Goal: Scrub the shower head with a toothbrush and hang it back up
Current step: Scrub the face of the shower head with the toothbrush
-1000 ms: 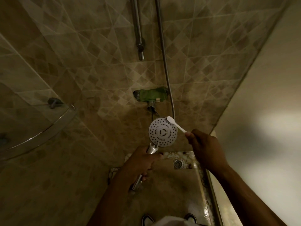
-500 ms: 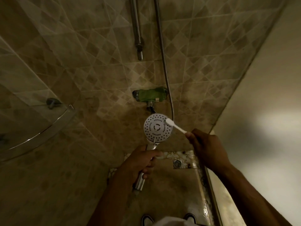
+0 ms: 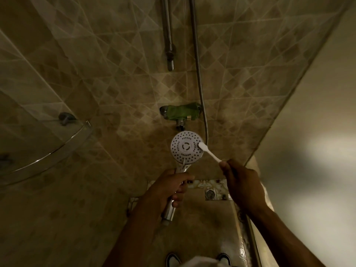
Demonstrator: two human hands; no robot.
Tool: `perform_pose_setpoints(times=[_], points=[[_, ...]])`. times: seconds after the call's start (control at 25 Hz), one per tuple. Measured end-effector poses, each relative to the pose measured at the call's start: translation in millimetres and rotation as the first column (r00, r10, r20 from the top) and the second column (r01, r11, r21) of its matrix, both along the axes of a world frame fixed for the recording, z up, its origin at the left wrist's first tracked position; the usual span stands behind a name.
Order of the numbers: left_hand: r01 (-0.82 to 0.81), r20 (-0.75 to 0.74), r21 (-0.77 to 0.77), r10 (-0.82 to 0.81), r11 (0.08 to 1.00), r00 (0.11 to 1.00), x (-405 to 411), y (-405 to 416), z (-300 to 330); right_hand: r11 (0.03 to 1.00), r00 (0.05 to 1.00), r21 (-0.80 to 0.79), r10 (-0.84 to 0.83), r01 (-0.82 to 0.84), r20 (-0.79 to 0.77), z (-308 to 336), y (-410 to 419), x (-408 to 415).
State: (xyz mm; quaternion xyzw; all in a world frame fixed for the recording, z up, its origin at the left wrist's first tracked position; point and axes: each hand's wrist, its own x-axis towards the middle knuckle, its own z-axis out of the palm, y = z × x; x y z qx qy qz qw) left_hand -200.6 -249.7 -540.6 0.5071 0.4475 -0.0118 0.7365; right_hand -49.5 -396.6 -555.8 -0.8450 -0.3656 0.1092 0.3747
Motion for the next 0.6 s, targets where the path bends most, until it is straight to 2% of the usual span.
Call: perform_pose_setpoints(times=[0.24, 0.32, 0.44, 0.6], points=[[0.038, -0.036, -0.002, -0.038, 0.999, 0.999, -6, 2, 2, 0.999, 0.999, 0.021, 0.030, -0.030, -0.032, -1, 2, 5], [0.014, -0.011, -0.011, -0.014, 1.000, 1.000, -6, 4, 3, 0.995, 0.993, 0.005, 0.098, -0.098, -0.072, -5, 0, -2], [0.000, 0.017, -0.019, 0.000, 1.000, 1.000, -5, 6, 4, 0.969, 0.973, -0.096, 0.228, -0.229, -0.018, -11, 0, -17], [0.006, -0.003, 0.032, -0.006, 0.999, 1.000, -2, 5, 4, 0.982, 0.984, -0.089, 0.174, -0.169, 0.042, -4, 8, -11]])
